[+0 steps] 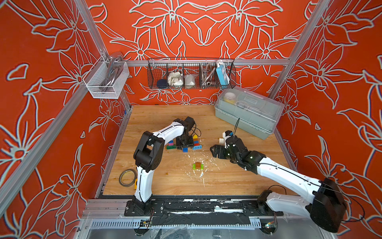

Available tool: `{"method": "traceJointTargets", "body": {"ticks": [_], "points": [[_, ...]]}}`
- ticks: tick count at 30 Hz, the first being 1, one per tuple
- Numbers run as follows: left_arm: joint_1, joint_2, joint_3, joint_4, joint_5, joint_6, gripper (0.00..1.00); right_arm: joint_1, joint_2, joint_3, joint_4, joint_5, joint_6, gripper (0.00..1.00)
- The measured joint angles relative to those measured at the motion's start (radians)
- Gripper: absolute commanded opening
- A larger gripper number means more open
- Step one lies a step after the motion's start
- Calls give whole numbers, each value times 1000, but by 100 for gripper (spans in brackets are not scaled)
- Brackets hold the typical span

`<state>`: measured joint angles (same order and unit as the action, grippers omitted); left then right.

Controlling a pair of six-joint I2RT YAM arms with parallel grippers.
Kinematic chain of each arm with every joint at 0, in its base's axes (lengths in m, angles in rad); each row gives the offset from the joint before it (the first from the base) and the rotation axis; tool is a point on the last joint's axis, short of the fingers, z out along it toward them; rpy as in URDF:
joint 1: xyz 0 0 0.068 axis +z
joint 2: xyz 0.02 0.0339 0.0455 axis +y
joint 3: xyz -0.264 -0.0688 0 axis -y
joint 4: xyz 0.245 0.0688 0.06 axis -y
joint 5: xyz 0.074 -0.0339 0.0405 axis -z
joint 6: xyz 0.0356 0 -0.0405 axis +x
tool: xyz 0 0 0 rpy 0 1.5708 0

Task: Assemble the number 1 with lego
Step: Pick up the lego brick from the center of the board.

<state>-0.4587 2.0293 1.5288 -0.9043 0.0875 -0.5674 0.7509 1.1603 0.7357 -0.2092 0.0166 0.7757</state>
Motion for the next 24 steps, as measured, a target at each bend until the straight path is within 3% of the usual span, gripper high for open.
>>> {"method": "traceJointTargets", "body": {"ticks": [6,18,24], "points": [[2,4,1,0,1,11,48,0,2,0,0,0,0,90],[2,16,1,0,12,10,46,0,4,0,0,0,0,90],[2,41,1,-5,15,10,39,0,4,0,0,0,0,90]]}}
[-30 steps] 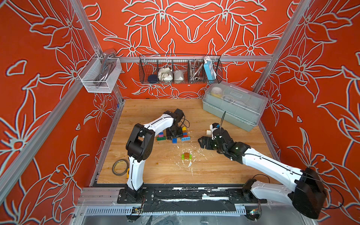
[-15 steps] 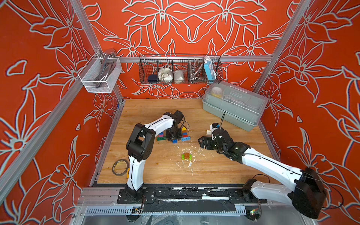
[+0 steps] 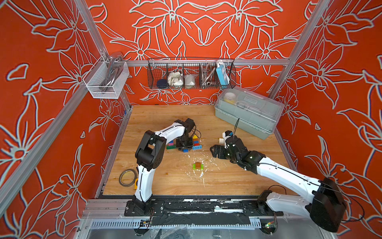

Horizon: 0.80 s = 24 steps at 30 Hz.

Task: Assemble the number 1 with lego
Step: Pick up the lego brick from the center of the board.

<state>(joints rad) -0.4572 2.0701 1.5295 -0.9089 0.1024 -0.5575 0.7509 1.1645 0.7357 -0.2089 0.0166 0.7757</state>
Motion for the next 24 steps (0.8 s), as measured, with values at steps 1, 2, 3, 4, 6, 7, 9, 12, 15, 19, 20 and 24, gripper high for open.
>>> {"method": "traceJointTargets", "body": {"ticks": [1,2,3,4,6,7,9,12,15,19,20,24], "points": [[0,4,0,-1,0,0,37,0,0,0,0,0,0,90],[0,7,0,-2,0,-1,34,0,0,0,0,0,0,90],[0,8,1,-5,-1,-1,32,0,0,0,0,0,0,90],[0,8,1,-6,-2,-1,29,0,0,0,0,0,0,90],[0,8,2,-9,-5,-6,26,0,0,0,0,0,0,91],[0,7,2,-11,-6,-6,24,0,0,0,0,0,0,93],[-1,5,2,-20,-15,-8,21,0,-2,0,-1,3,-2,100],[-10,-15,1,-50,-45,-8,19,0,-17,0,-2,23,7,100],[-39,-80,-4,-91,-72,-17,16,-5,-60,-22,2,63,40,100],[-102,-216,-30,-133,-89,-50,15,-8,-108,-81,11,92,80,100],[-128,-254,-37,-143,-92,-66,15,-9,-108,-87,10,94,85,100],[-244,-332,-55,-167,-93,-134,16,-10,-102,-89,10,87,101,100]]}}
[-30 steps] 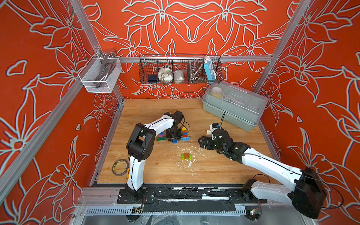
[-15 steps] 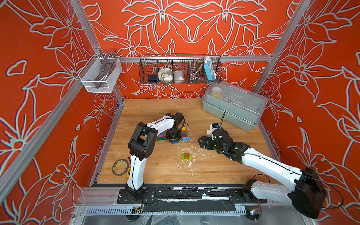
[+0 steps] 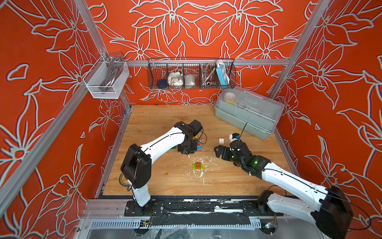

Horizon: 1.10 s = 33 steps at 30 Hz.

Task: Assemble the number 1 with lego
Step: Pick up the lego brick from the center of the board, then assemble the lego brick with the lego brick.

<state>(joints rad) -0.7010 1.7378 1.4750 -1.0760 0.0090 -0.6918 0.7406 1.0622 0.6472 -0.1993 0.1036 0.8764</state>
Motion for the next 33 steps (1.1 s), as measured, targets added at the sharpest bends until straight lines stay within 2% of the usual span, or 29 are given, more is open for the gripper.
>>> {"method": "traceJointTargets", "body": {"ticks": [6,20,33], "points": [[-132,-5,-62,30,21,-84,17,0,51,12,-18,-16,11,100],[-130,-5,-184,168,44,-174,13,0,55,12,-27,-28,37,100],[-150,82,-185,243,57,-169,12,0,61,12,-25,-26,39,100]]}}
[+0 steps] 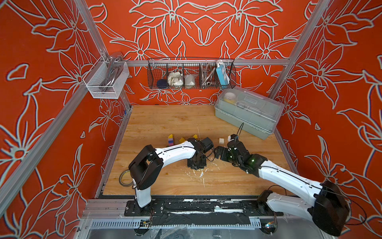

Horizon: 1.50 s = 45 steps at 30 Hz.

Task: Assemble the number 1 with lego
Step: Assemble the lego brick with the lego brick.

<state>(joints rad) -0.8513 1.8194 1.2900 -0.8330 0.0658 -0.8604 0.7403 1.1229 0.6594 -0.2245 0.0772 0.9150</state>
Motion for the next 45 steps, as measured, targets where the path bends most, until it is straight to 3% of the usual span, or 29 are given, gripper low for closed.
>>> {"method": "traceJointTargets", "body": {"ticks": [20,45], "points": [[0,68,92,-55,-15,46,14,0,12,0,0,0,0,100],[27,135,188,-143,24,131,6,0,15,0,0,-2,-1,100]]}}
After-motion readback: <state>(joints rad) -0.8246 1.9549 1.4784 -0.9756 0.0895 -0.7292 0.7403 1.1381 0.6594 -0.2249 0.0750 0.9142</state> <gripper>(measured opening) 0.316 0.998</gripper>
